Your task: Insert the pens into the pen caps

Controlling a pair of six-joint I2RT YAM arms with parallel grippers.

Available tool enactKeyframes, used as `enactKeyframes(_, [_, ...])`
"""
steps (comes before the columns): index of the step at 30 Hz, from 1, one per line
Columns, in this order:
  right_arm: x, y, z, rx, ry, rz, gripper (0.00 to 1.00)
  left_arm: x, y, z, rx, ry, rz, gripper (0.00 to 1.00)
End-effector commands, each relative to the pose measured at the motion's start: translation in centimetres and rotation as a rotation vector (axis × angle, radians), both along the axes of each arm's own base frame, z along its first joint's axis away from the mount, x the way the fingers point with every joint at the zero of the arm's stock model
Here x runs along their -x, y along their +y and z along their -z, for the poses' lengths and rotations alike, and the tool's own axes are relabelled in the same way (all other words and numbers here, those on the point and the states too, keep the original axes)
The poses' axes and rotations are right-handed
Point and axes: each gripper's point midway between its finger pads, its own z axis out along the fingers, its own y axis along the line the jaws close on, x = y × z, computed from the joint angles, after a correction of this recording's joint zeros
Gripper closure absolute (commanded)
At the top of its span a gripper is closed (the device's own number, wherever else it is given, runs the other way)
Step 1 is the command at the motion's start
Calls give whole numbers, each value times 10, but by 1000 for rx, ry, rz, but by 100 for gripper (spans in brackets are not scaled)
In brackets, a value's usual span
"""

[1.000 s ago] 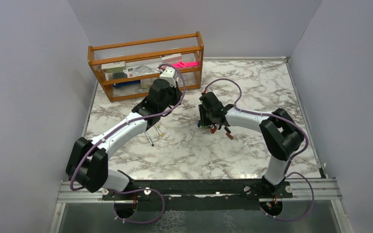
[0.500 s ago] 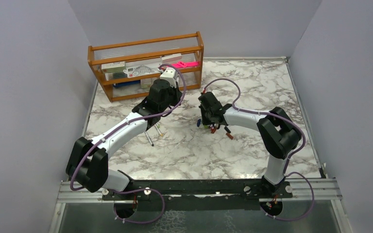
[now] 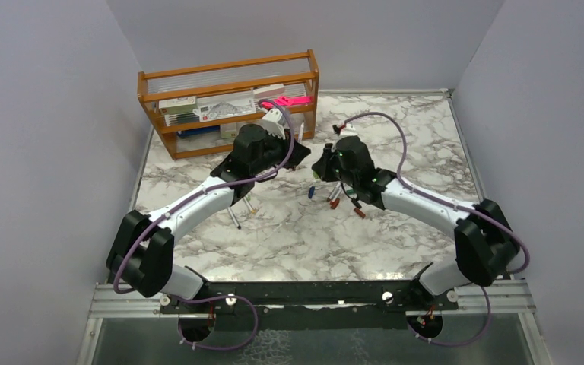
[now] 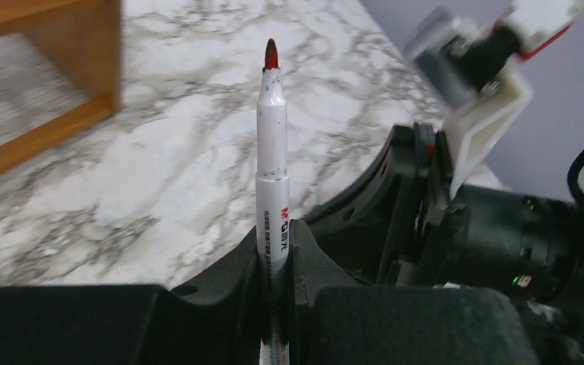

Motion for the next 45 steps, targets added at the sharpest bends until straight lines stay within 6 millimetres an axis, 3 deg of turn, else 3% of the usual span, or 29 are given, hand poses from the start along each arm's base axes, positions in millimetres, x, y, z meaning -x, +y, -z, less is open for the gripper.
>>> enactKeyframes(1, [-21,0,-88,-242,-251,59,99,36,-41,-39,196,-25,262,100])
enactKeyframes(11, [-34,-38,-161,-354,-463,212,99,66,-56,-70,343,-11,366,100])
enactKeyframes(17, [-29,-48,-200,-419,-545,232,98,80,-67,-71,369,-1,408,100])
enactKeyframes(22, [-20,-52,-222,-469,-581,222,99,84,-75,-65,373,14,431,100])
enactKeyframes(33, [-9,-54,-245,-517,-619,201,99,88,-84,-56,378,45,455,100])
enactKeyframes(45, [-5,-52,-243,-522,-609,178,99,90,-85,-44,371,69,447,100])
